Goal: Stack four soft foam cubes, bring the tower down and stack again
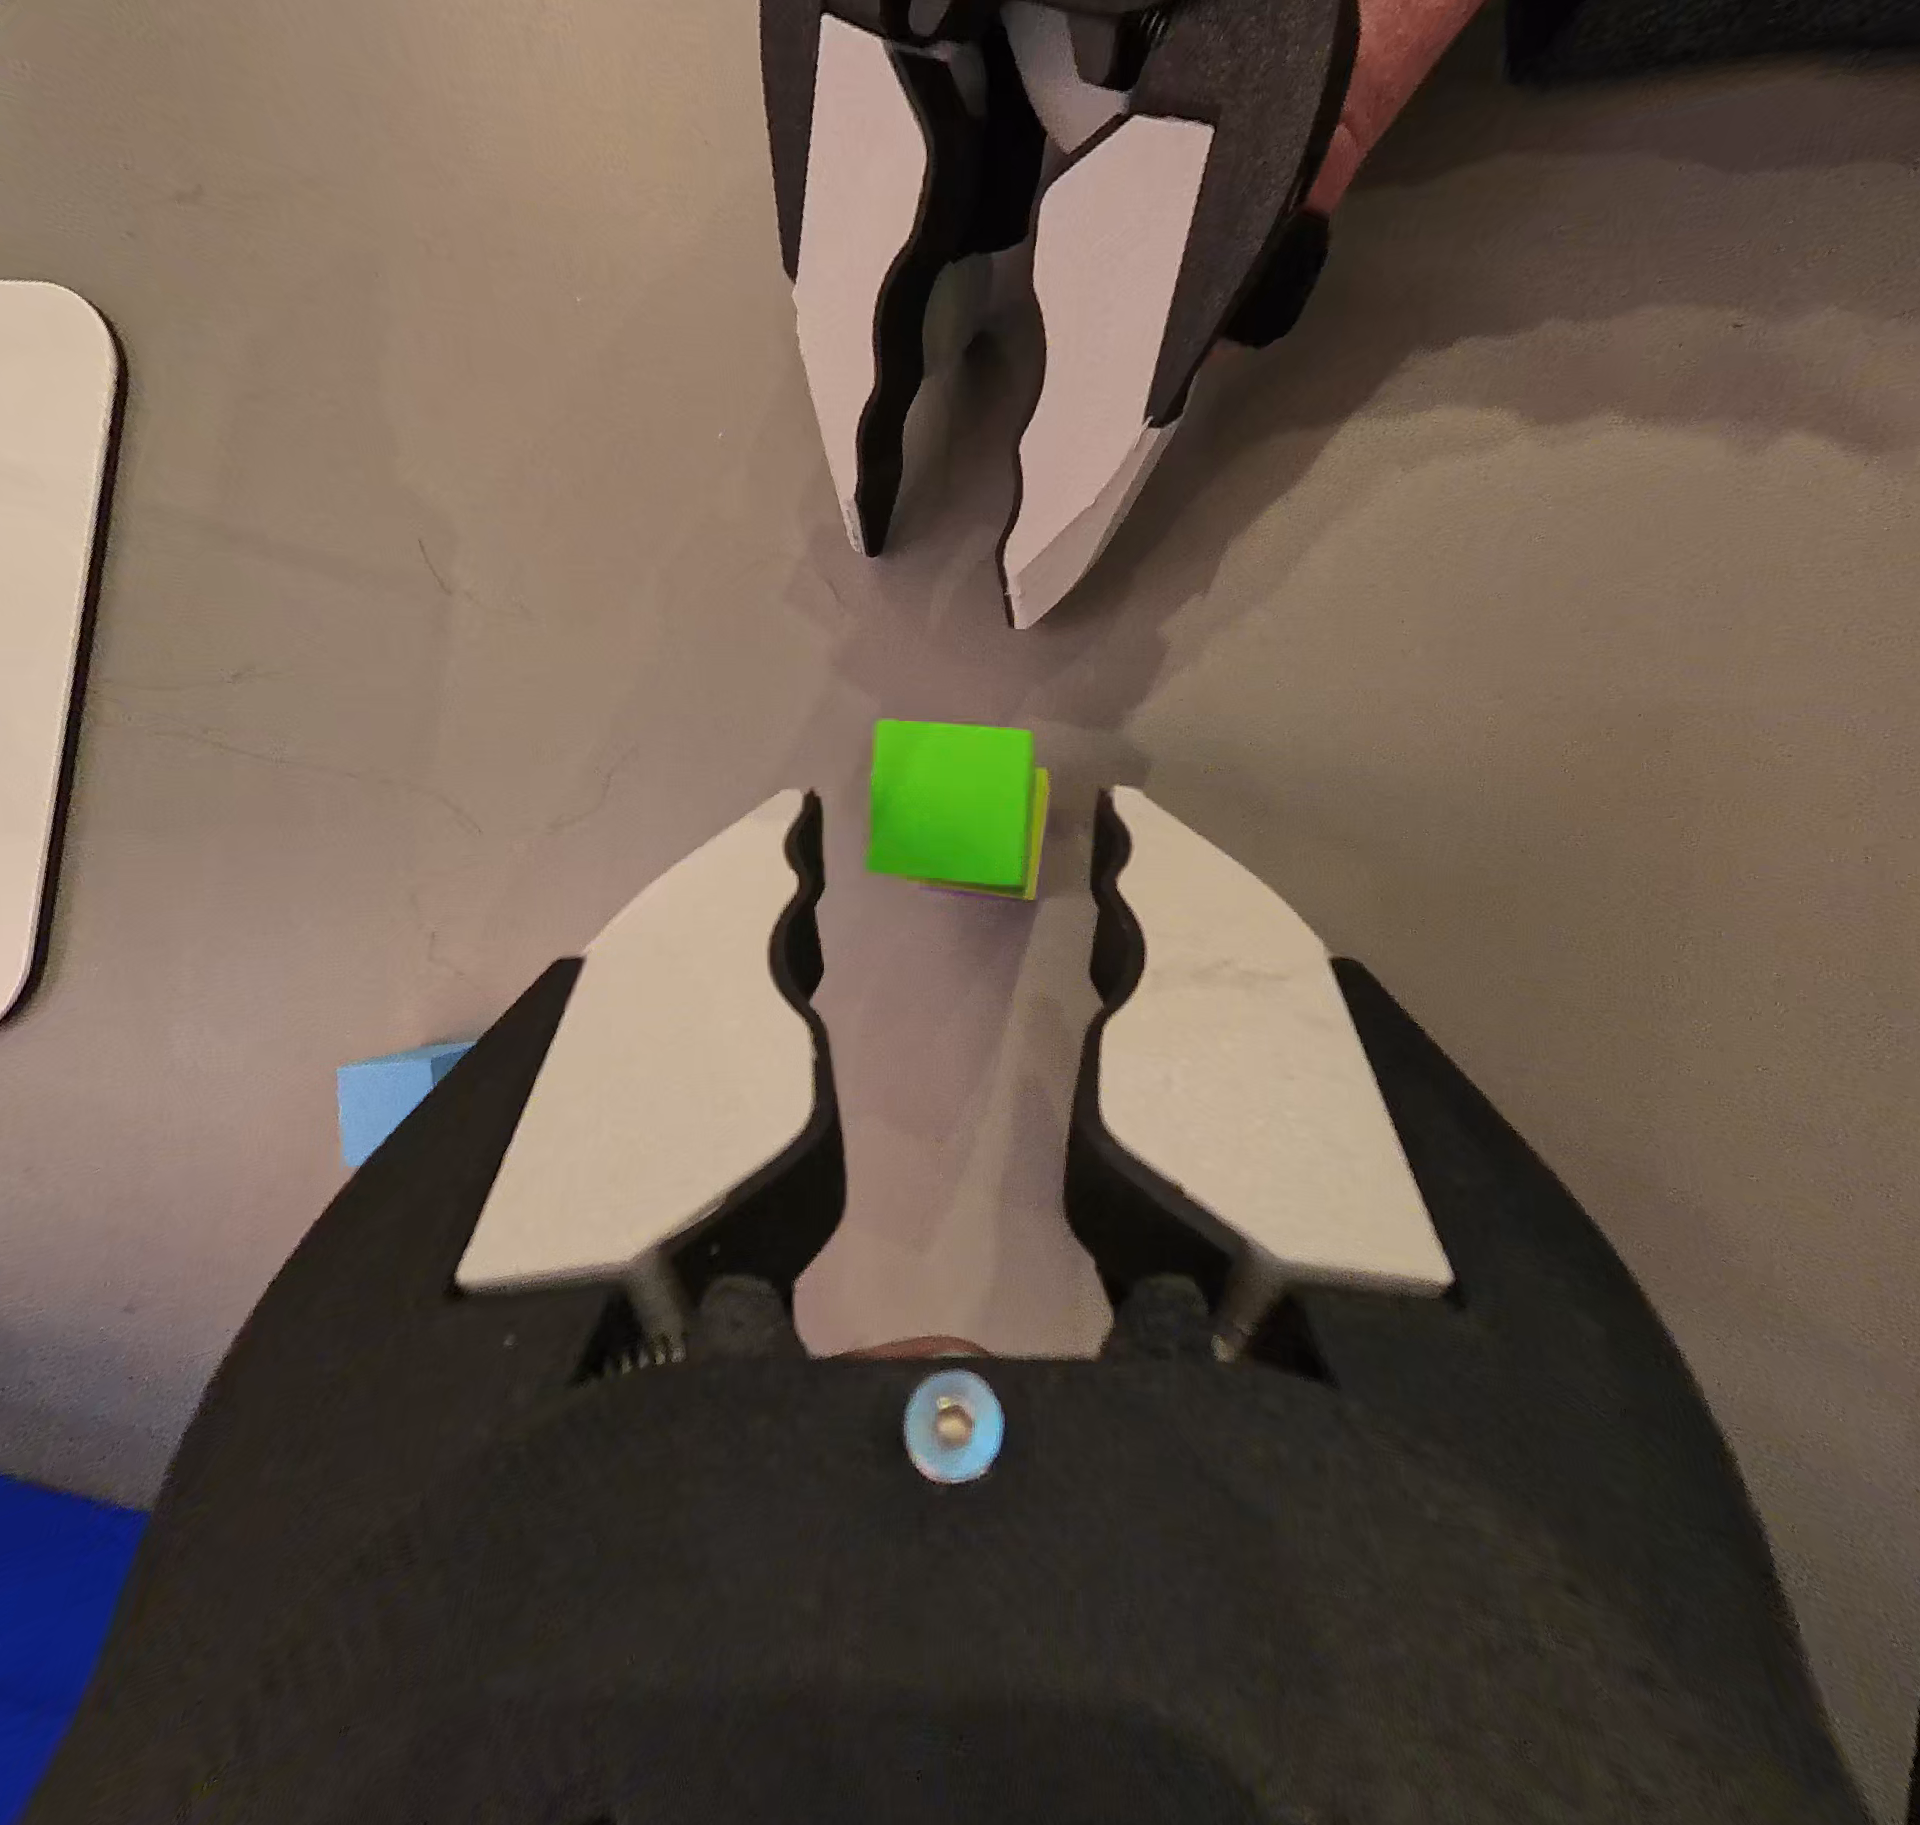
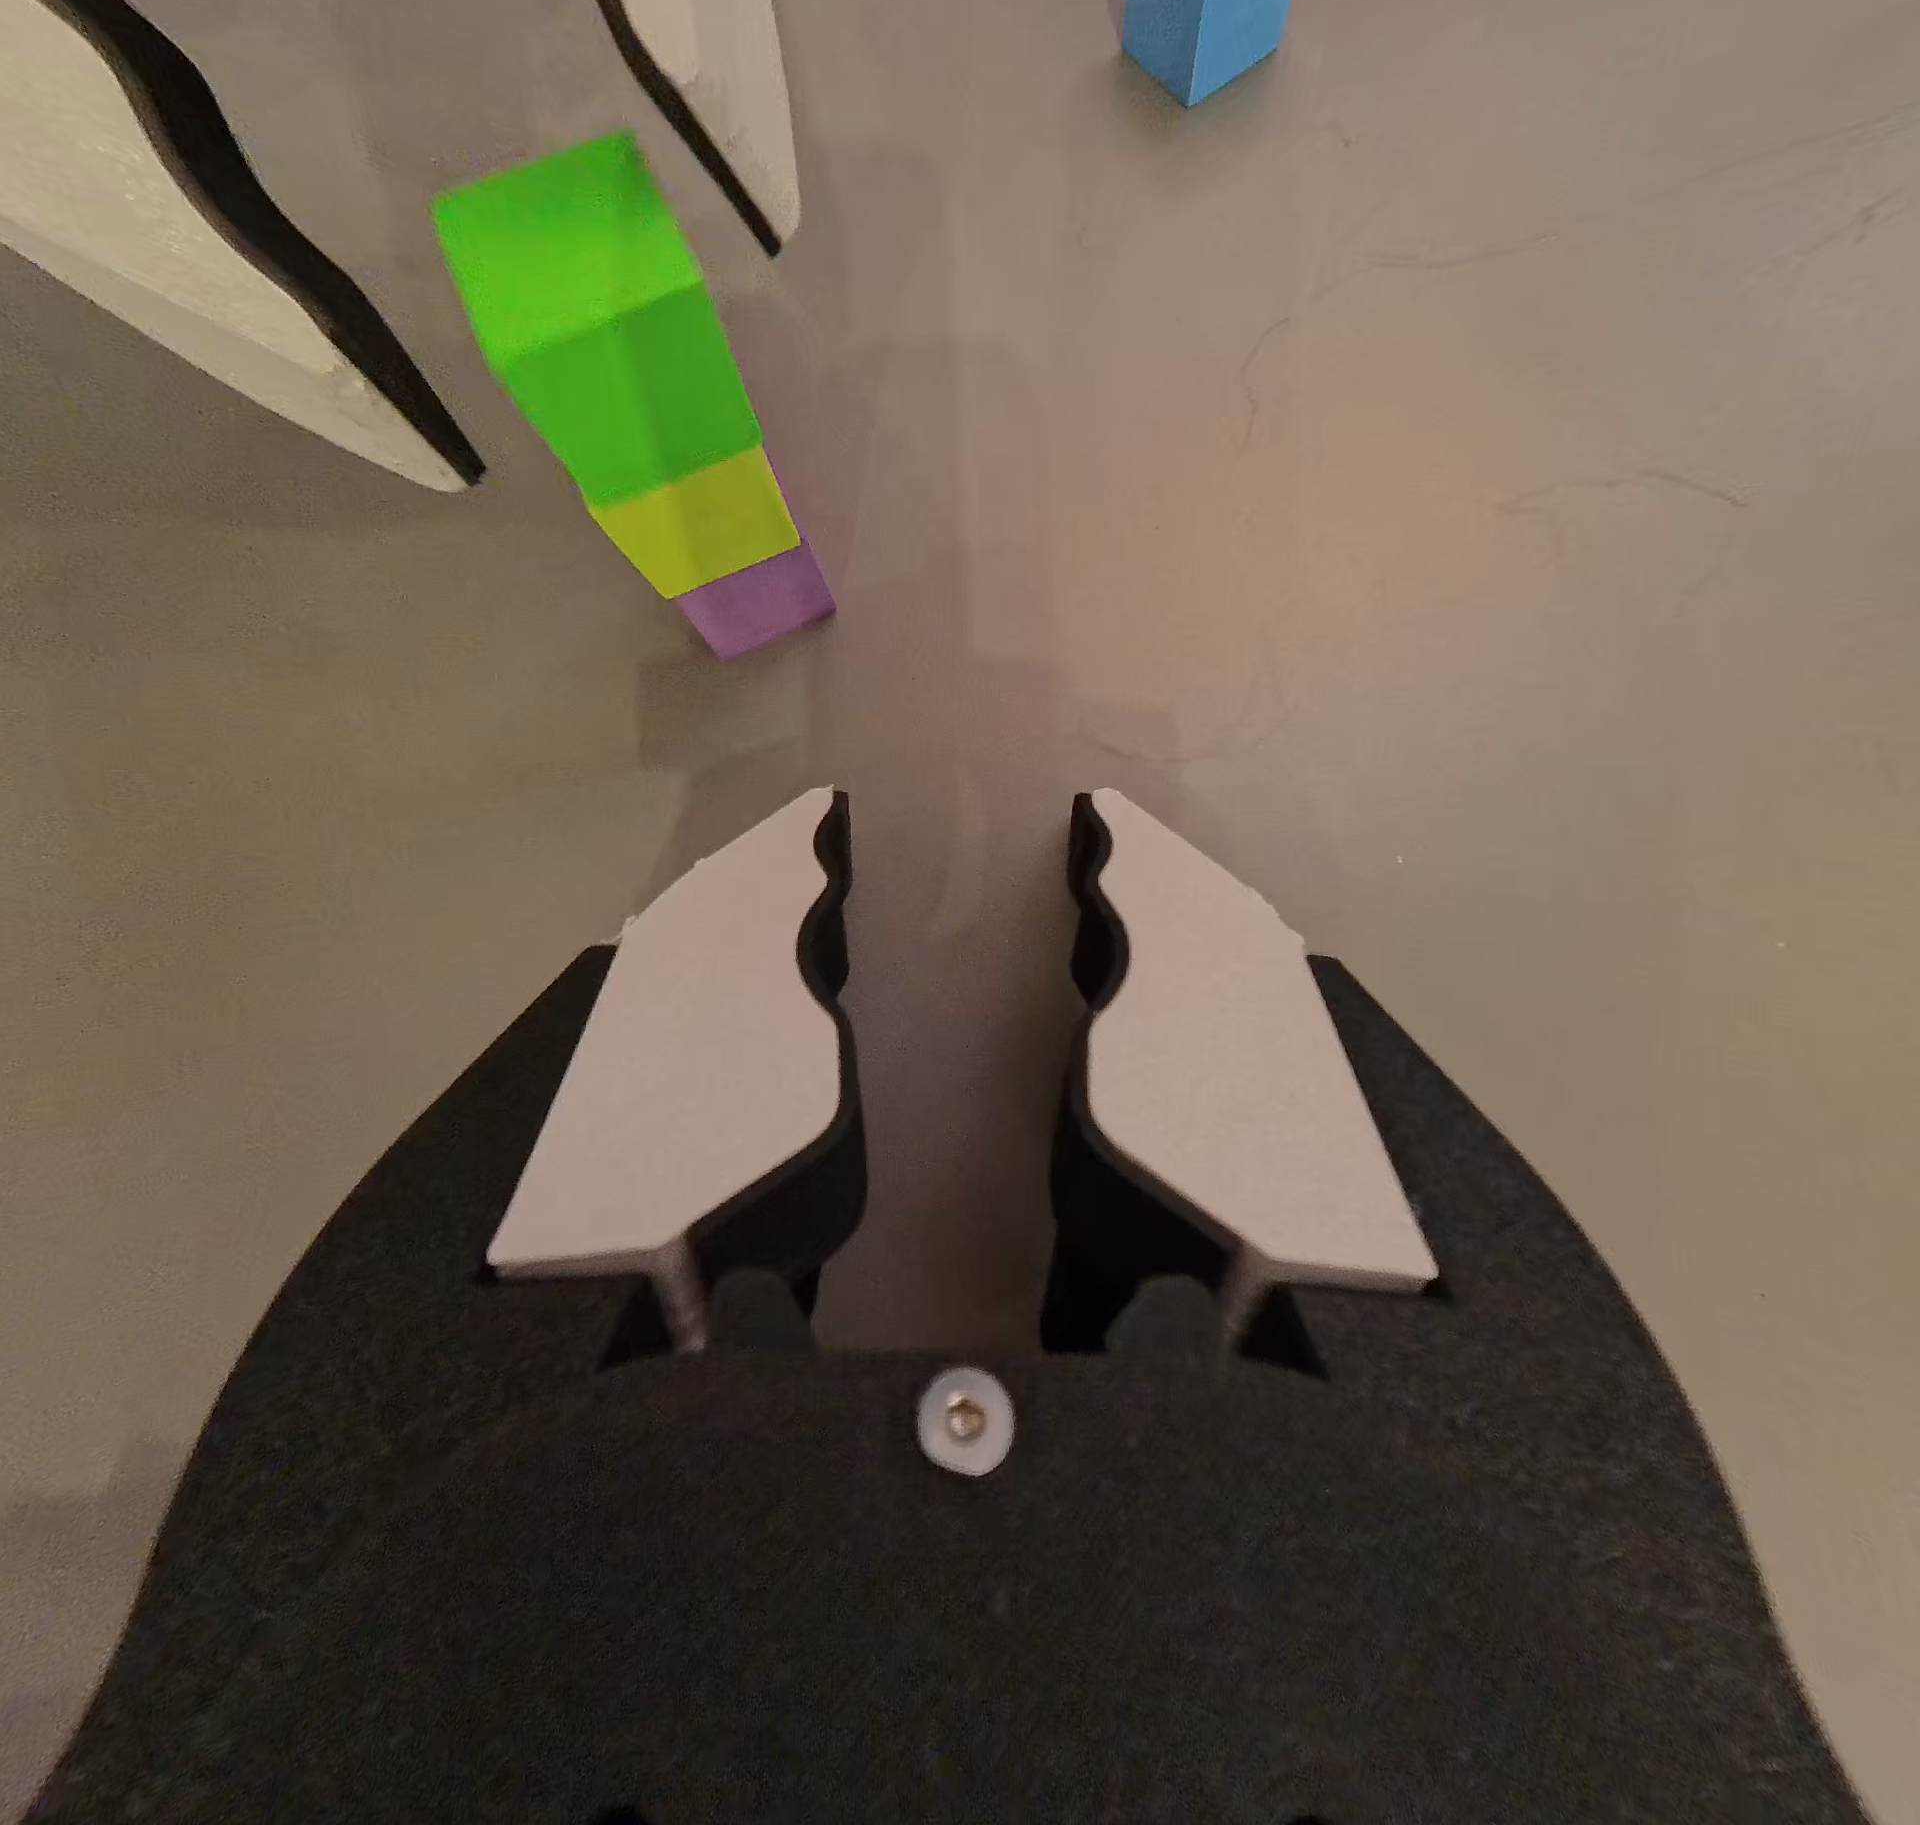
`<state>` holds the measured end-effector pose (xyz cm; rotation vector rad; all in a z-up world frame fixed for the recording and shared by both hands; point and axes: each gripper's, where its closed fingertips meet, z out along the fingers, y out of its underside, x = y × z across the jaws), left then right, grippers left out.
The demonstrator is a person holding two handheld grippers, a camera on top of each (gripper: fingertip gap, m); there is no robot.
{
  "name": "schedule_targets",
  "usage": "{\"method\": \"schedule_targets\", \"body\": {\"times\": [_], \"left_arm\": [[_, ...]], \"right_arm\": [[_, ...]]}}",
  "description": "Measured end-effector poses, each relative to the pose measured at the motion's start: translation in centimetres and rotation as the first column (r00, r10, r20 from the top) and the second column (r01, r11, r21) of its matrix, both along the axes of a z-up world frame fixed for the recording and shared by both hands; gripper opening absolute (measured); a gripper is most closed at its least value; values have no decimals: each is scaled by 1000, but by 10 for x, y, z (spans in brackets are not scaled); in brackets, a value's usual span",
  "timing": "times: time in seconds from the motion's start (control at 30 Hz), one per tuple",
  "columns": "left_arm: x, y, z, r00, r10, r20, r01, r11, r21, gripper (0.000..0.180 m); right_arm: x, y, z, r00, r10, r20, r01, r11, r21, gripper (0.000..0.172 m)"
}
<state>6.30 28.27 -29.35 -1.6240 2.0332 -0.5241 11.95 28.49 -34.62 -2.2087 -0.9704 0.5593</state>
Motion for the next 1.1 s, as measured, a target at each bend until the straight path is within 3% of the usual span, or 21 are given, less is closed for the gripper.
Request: {"method": "schedule_targets", "body": {"times": [0.3, 0.5, 0.63, 0.83, 1.1], "left_arm": [[-15, 19, 29, 991, 76, 111, -73, 997, -30, 54], [-30, 62, 20, 978, 181, 109, -180, 984, -12, 52], [-19, 36, 26, 979, 89, 185, -77, 995, -70, 50], [-7, -3, 15, 986, -44, 159, 52, 998, -48, 54], [2, -1, 5, 988, -48, 146, 55, 998, -43, 34]], "right_arm": [[0, 0, 0, 1000, 0, 0, 0, 1000, 0, 40], [0, 0, 0, 1000, 0, 3, 0, 1000, 2, 40], [-1, -1, 0, 1000, 8, -4, -8, 1000, -1, 42], [-2, -2, 0, 1000, 23, -4, -23, 1000, 0, 42], [-2, -2, 0, 1000, 22, -2, -22, 1000, 2, 42]]}}
